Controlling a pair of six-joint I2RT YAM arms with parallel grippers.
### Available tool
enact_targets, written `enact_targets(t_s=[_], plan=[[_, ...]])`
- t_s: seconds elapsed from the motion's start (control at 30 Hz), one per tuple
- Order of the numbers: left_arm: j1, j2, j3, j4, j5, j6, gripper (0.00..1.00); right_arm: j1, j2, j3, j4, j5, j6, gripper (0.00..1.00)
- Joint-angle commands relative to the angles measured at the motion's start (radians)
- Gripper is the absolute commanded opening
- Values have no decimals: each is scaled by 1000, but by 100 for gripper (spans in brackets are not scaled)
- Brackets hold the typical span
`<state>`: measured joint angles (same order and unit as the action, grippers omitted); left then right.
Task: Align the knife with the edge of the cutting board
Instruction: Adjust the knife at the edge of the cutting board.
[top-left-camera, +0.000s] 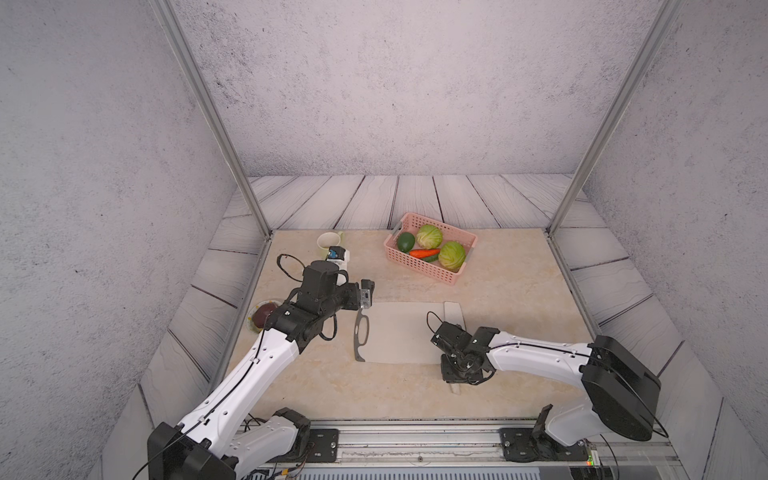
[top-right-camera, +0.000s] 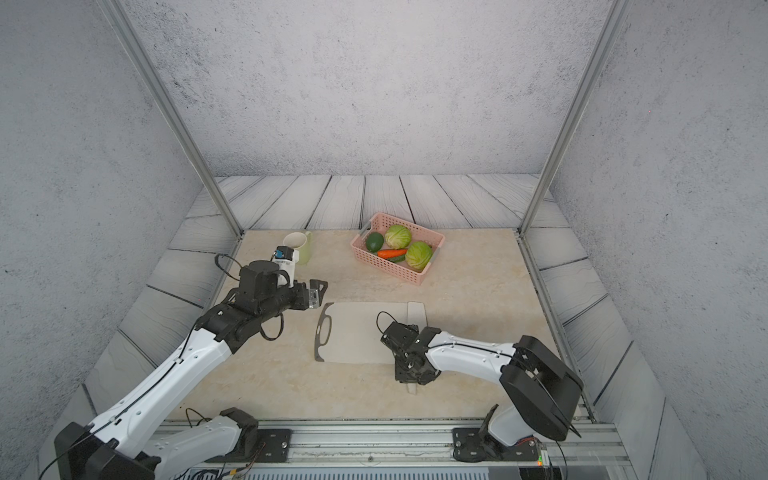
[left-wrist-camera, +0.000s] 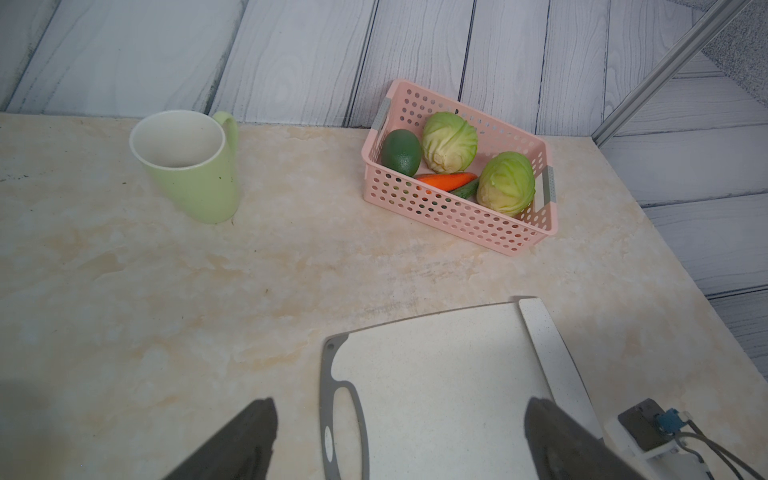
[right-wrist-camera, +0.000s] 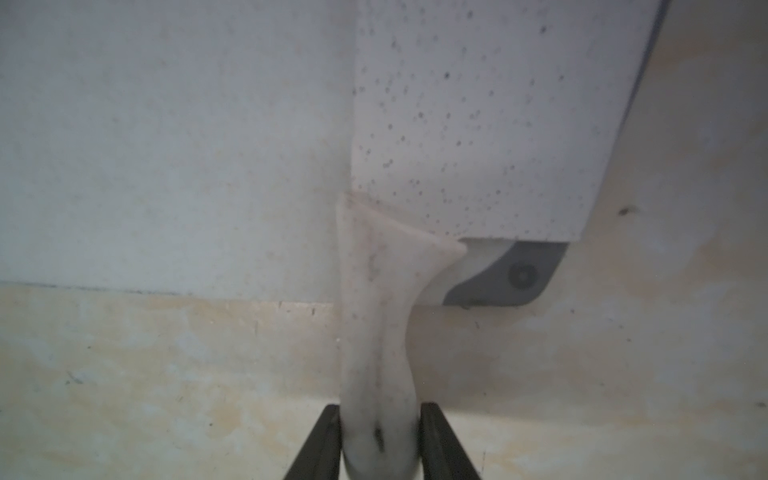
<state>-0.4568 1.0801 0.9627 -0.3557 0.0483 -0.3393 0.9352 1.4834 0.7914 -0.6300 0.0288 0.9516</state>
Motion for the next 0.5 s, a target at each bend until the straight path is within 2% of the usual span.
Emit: enact_targets(t_s=[0.0, 0.47], plan=[[-8, -9, 30, -8, -11, 13, 98, 5, -5, -12, -10, 6, 15, 34], [-10, -9, 30, -9, -13, 14, 98, 8, -9, -15, -15, 10, 18, 35]])
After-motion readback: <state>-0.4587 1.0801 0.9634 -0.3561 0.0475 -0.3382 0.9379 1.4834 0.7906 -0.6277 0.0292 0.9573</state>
